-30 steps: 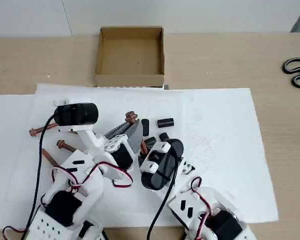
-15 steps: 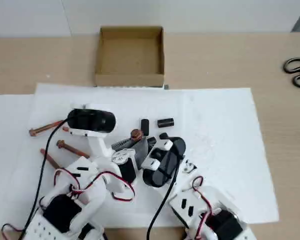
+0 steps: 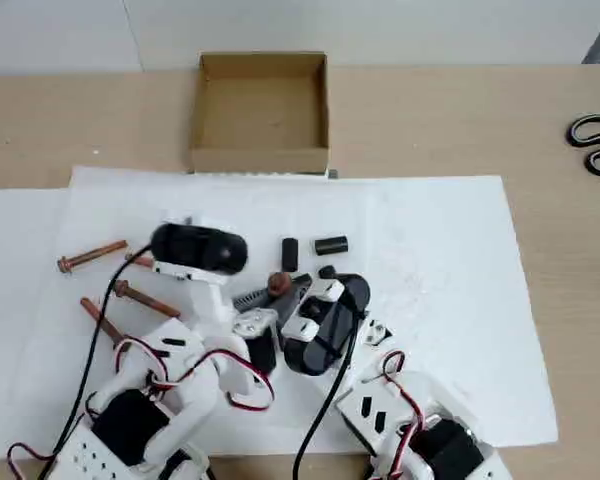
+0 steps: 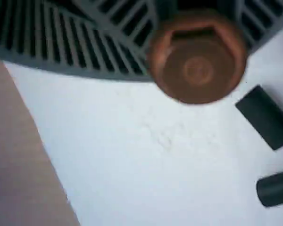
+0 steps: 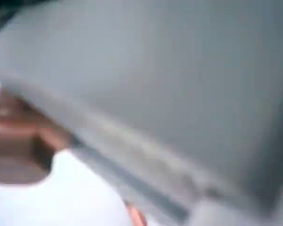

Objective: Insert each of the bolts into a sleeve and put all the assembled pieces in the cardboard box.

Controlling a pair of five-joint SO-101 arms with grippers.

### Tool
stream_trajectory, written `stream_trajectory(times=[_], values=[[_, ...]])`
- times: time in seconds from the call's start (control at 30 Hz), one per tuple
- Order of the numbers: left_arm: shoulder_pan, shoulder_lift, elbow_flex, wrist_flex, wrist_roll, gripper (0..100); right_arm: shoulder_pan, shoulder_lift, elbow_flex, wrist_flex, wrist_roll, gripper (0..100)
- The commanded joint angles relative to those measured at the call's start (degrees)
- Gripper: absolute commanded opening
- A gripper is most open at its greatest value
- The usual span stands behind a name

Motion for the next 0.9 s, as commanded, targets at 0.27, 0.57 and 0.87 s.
stream_trajectory(times=[0.27, 0.57, 0.87], values=[[3.34, -0.09, 0.04, 2.2, -5.8, 2, 0.66, -0.48, -4.66, -2.15, 0.44, 0.4], [3.08, -0.09, -0.04, 2.55, -6.42, 24, 0.66, -0.48, -4.57, -2.07, 0.44, 0.4], [-0.88, -0.18, -2.15, 3.78, -8.88, 24, 0.66, -0.48, -4.57, 0.4, 0.35, 0.4]])
